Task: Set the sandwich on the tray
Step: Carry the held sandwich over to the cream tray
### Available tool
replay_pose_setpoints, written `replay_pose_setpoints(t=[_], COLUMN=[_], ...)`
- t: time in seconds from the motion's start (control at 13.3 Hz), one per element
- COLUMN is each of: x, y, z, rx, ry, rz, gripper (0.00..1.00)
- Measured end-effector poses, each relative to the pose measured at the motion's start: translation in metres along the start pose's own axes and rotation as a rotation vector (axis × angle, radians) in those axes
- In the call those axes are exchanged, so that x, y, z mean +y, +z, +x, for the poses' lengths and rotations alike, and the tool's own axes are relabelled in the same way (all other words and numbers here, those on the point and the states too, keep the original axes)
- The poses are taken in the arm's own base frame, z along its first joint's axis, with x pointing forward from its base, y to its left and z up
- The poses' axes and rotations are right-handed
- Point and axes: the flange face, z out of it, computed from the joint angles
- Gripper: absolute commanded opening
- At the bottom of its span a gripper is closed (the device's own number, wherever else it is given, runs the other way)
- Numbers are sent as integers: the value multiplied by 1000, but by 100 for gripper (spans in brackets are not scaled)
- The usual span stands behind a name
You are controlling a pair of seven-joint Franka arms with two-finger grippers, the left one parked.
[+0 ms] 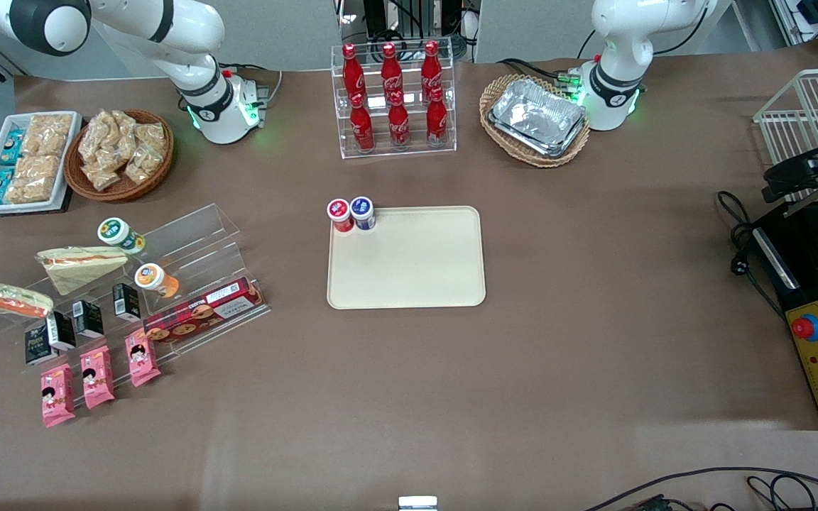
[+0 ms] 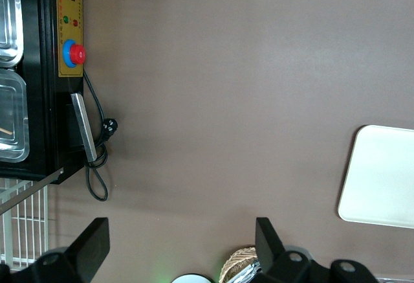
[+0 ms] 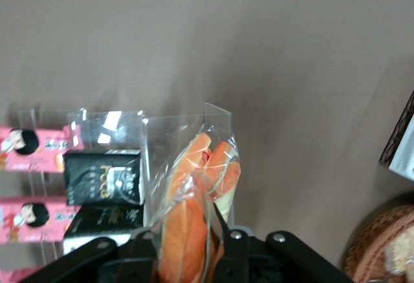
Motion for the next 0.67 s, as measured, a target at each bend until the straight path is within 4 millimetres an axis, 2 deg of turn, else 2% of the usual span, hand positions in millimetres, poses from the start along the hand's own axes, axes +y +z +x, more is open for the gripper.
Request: replay_pose_setpoints(t=[0.22,0.38,0.67], x=[1,3,-3], y=[-39,-56,-103], z=[1,-2,-25], rx=[-1,-15,-48], ry=[-155,-224,-304], rz=[2,0,8], gripper=[13,14,15])
